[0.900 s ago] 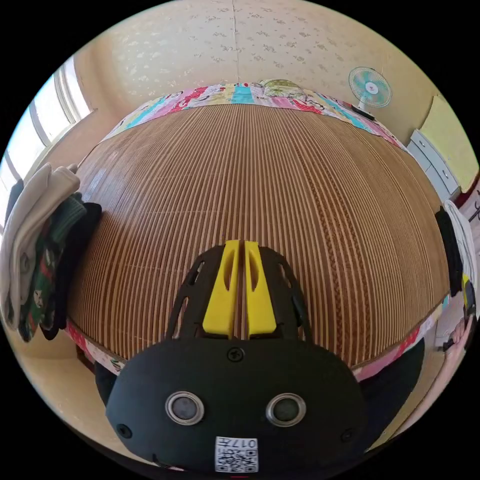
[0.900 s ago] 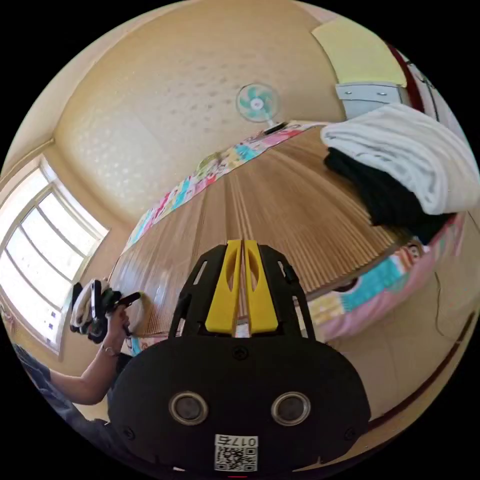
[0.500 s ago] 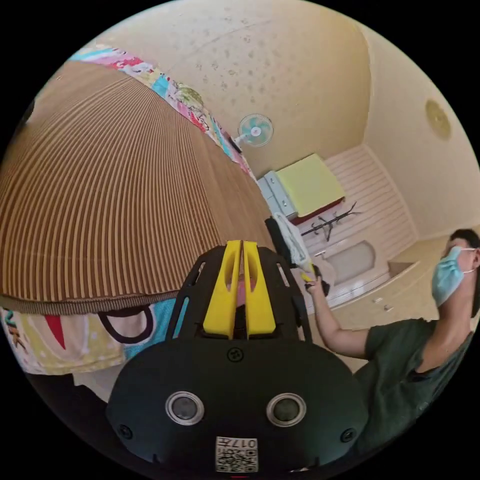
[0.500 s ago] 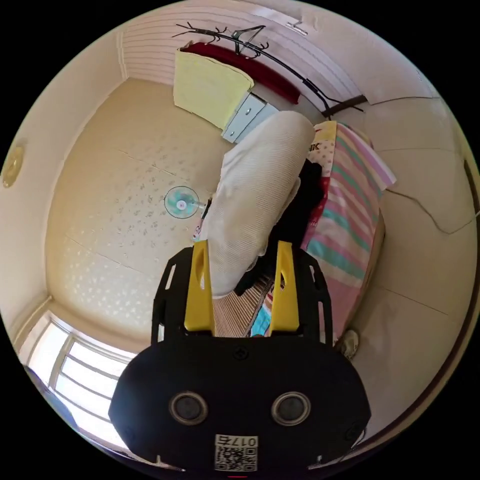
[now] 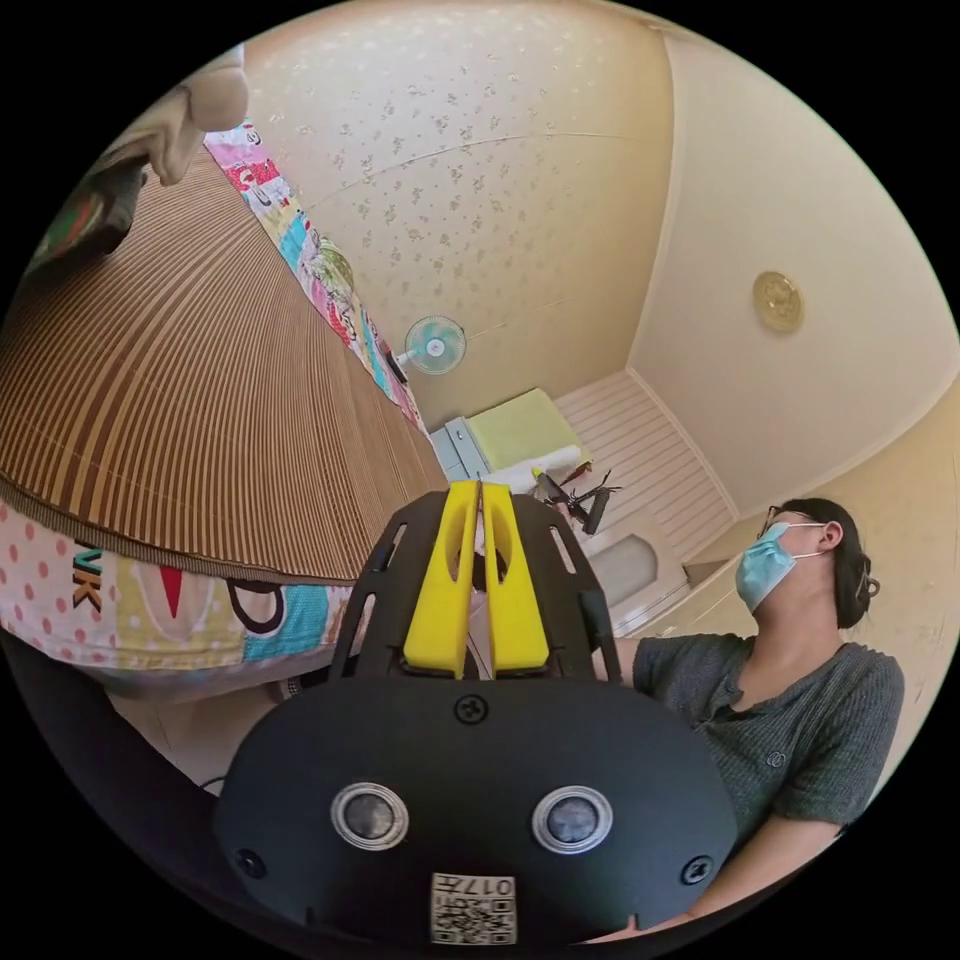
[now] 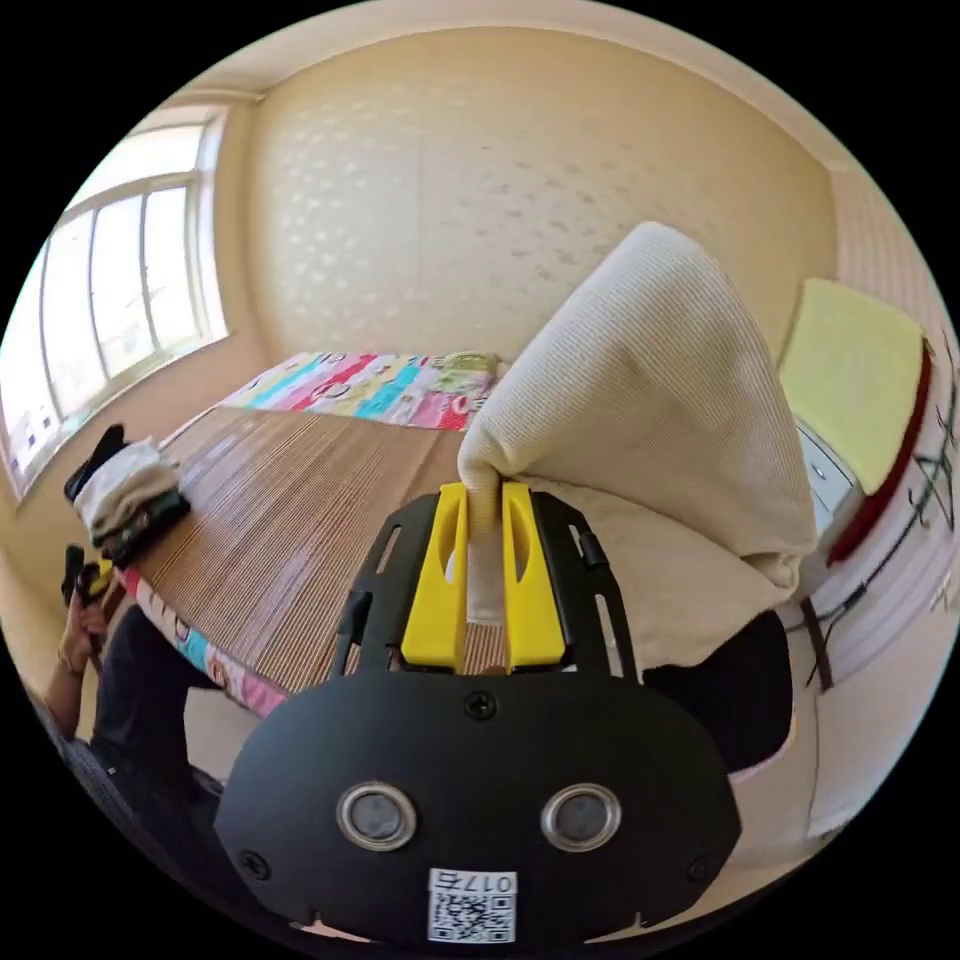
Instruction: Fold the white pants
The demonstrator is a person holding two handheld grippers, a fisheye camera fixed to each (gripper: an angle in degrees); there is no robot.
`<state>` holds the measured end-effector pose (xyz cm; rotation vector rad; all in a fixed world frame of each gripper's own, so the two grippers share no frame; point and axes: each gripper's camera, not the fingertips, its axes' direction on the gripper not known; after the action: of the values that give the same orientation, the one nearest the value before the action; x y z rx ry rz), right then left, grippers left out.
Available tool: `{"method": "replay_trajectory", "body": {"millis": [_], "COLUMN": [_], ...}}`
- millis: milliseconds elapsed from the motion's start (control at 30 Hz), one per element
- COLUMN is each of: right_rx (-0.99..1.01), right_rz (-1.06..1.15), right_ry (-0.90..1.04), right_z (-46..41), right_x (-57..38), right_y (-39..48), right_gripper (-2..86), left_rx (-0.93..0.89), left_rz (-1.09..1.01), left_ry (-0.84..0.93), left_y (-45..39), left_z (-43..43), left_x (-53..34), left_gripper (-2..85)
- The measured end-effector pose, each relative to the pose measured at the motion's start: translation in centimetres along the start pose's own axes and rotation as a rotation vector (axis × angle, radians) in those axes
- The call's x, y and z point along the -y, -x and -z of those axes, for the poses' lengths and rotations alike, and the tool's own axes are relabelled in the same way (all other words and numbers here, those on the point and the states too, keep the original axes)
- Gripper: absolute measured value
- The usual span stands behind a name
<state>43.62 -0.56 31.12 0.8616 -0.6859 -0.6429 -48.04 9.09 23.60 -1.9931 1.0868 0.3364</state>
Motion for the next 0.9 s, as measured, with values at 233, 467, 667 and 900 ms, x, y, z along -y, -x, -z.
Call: {"method": "replay_trajectory", "body": {"millis": [233, 467, 667, 900], "right_rx": [0.698, 0.598, 0.511, 0.456], "right_rz": [0.046, -0.335, -0.603, -0.856], "right_ry": [0.153, 0.086, 0.089, -0.009], "right_z": [-16.3, -17.9, -21.2, -29.1], "right_x": [-8.2, -19.3, -20.6, -18.6], "right_y": [14.8, 8.4, -2.9, -12.6], "right_gripper": [5.4, 2.4, 8.7, 14.4], "left_rx": [0.081, 0.336, 0.436, 0.495], "left_rz": [-0.08, -0.109, -0.106, -0.161], "left_ry": [0.056, 0.197, 0.34, 0.385], "left_y": [-2.8, -3.8, -2.5, -2.3], "left_z": [-2.4, -6.6, -15.3, -24.7], "left_x": [0.8, 1.6, 0.9, -0.9], "left_gripper": [-1.0, -1.0, -0.9, 2.0]}}
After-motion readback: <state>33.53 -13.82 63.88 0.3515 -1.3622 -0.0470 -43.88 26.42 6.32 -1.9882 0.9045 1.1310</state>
